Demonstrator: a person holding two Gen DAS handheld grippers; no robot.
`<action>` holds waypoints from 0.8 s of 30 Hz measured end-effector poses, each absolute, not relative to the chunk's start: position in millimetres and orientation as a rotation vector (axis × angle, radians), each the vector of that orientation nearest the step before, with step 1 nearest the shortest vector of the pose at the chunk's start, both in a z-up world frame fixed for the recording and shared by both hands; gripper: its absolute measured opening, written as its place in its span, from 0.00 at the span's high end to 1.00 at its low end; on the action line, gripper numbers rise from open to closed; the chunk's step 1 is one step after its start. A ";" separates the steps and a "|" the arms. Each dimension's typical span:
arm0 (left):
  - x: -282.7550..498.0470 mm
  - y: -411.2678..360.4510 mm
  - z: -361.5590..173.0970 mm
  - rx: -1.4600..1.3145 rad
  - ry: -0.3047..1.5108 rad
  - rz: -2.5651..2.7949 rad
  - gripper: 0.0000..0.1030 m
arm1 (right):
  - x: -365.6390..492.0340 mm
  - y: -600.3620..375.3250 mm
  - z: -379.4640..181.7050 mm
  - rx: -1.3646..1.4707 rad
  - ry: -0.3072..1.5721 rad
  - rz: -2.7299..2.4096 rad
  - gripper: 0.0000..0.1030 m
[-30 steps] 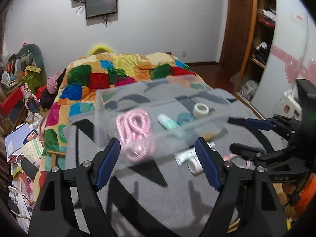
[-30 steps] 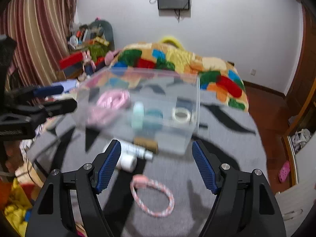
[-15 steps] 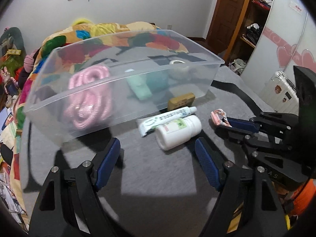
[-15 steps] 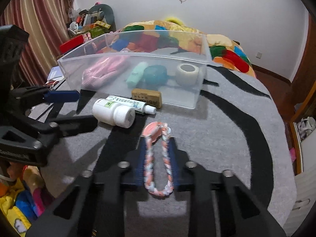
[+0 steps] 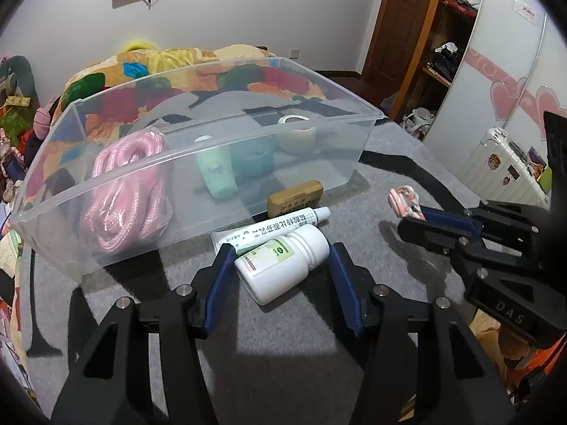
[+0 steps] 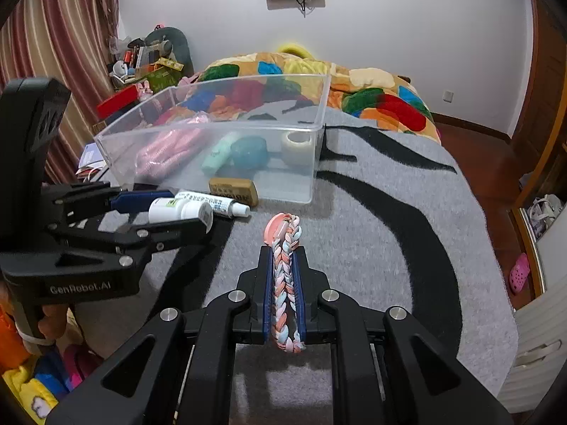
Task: Organize objects
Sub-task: 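Grasp white pill bottle with left tool while right tool grasps braided bracelet, then place pill bottle in box with left tool while right tool drops the bracelet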
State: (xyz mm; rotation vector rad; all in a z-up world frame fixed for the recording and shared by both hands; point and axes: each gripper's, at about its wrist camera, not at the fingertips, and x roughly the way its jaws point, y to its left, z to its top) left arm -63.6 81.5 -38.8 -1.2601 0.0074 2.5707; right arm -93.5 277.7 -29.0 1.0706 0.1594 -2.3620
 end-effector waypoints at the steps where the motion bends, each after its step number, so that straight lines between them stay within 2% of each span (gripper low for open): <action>1: -62.0 80.8 -36.6 -1.252 0.005 2.574 0.48 | -93.4 277.5 -27.5 1.065 0.157 -2.364 0.91; 12: -51.9 63.8 10.6 -1.098 -0.028 2.658 0.48 | -104.4 265.9 3.5 0.969 0.132 -2.391 0.91; 24: -71.2 10.8 54.5 -0.983 -0.159 2.786 0.48 | -131.4 228.4 49.4 0.833 0.134 -2.426 0.91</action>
